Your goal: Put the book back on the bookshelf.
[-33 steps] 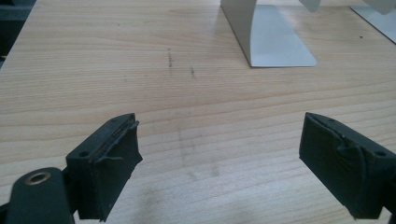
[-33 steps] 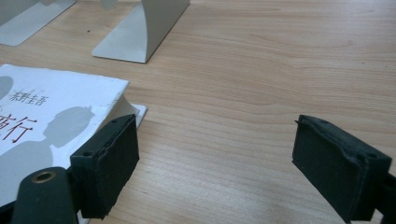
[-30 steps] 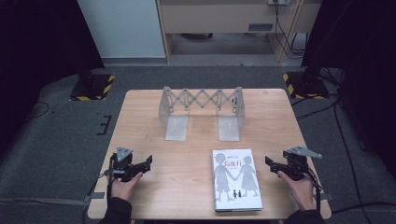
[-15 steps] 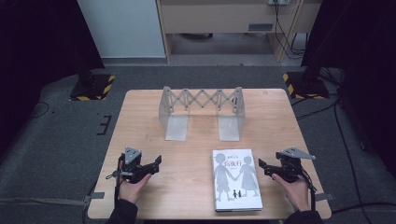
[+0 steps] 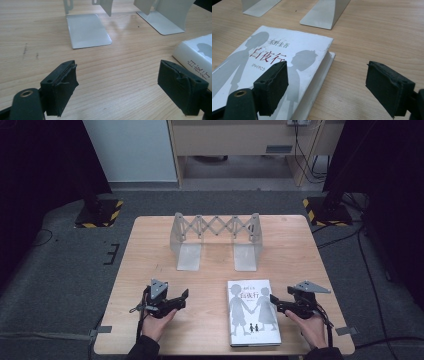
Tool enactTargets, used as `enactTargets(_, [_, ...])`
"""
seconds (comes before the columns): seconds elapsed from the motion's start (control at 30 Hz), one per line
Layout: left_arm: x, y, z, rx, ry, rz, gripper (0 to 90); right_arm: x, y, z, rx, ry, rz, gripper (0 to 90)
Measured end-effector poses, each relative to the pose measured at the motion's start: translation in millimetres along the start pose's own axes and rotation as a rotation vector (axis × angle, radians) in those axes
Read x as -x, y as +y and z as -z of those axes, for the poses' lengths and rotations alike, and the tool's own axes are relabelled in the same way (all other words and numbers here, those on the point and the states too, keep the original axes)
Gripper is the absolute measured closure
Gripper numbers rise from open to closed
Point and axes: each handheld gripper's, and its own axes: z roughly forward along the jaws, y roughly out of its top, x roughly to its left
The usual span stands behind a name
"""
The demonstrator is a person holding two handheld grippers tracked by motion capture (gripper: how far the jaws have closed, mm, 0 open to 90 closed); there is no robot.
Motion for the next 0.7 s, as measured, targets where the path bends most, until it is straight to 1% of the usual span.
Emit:
enactTargets(0.07, [6.9,0.1,-3.8,-0.01,-0.016,-0.015,15.1,-1.7,-0.9,-0.9,-0.004,0.004,0.012,18.6])
enactTargets(0.1, [6.9,0.1,-3.8,-0.01,-0.016,-0.015,15.1,-1.7,-0.9,-0.9,-0.004,0.004,0.012,18.6])
enactTargets(0.13, [9.6,-0.1,-4.9,-0.013,-0.019,-0.023,15.2,-3.3,-1.7,-1.3,-0.006,0.008,0.009,18.7])
enactTargets(0.17, [15.2,-0.5,-6.6,-0.018,-0.027,-0.04,15.3,-3.7,-2.1,-1.5,-0.005,0.011,0.008,18.8])
enactTargets(0.2, [15.2,-0.5,-6.6,-0.018,-0.027,-0.04,15.2,-3.7,-2.1,-1.5,-0.005,0.011,0.008,18.8])
enactTargets(0.27, [22.9,-0.4,-8.7,-0.022,-0.039,-0.054,15.4,-4.9,-3.9,-2.2,-0.011,0.027,0.004,18.9])
enactTargets(0.33, [25.3,-0.3,-9.6,-0.024,-0.04,-0.058,15.6,-6.0,-5.3,-3.6,-0.011,0.035,0.007,19.3])
enactTargets(0.37, [28.1,-0.2,-11.0,-0.024,-0.047,-0.057,15.8,-7.1,-5.9,-4.0,-0.016,0.043,-0.001,19.5])
enactTargets(0.4, [34.0,-0.3,-14.4,-0.025,-0.06,-0.06,16.1,-7.4,-6.8,-4.6,-0.019,0.047,0.004,19.5])
enactTargets(0.43, [34.0,-0.3,-14.4,-0.025,-0.06,-0.06,16.2,-7.4,-6.8,-4.6,-0.019,0.047,0.004,19.5])
enactTargets(0.47, [40.1,-1.0,-18.6,-0.033,-0.072,-0.07,16.2,-8.2,-7.9,-6.1,-0.025,0.058,-0.001,19.6])
enactTargets(0.5, [43.5,-1.5,-21.0,-0.039,-0.092,-0.072,16.3,-7.7,-8.5,-7.1,-0.03,0.062,0.003,19.7])
enactTargets(0.53, [43.5,-1.5,-21.0,-0.039,-0.092,-0.072,16.3,-7.7,-8.5,-7.1,-0.03,0.062,0.003,19.7])
enactTargets(0.57, [49.6,-3.0,-24.9,-0.05,-0.104,-0.085,16.3,-6.5,-9.5,-9.1,-0.034,0.075,-0.005,20.2])
enactTargets(0.63, [55.3,-4.3,-28.4,-0.06,-0.113,-0.098,16.6,-6.5,-10.4,-10.2,-0.038,0.093,-0.024,20.3])
enactTargets(0.67, [57.8,-4.6,-30.0,-0.063,-0.118,-0.101,16.6,-6.7,-10.6,-10.7,-0.043,0.102,-0.027,20.3])
enactTargets(0.7, [60.2,-5.0,-31.5,-0.065,-0.123,-0.101,16.7,-7.0,-10.7,-11.3,-0.041,0.101,-0.021,20.2])
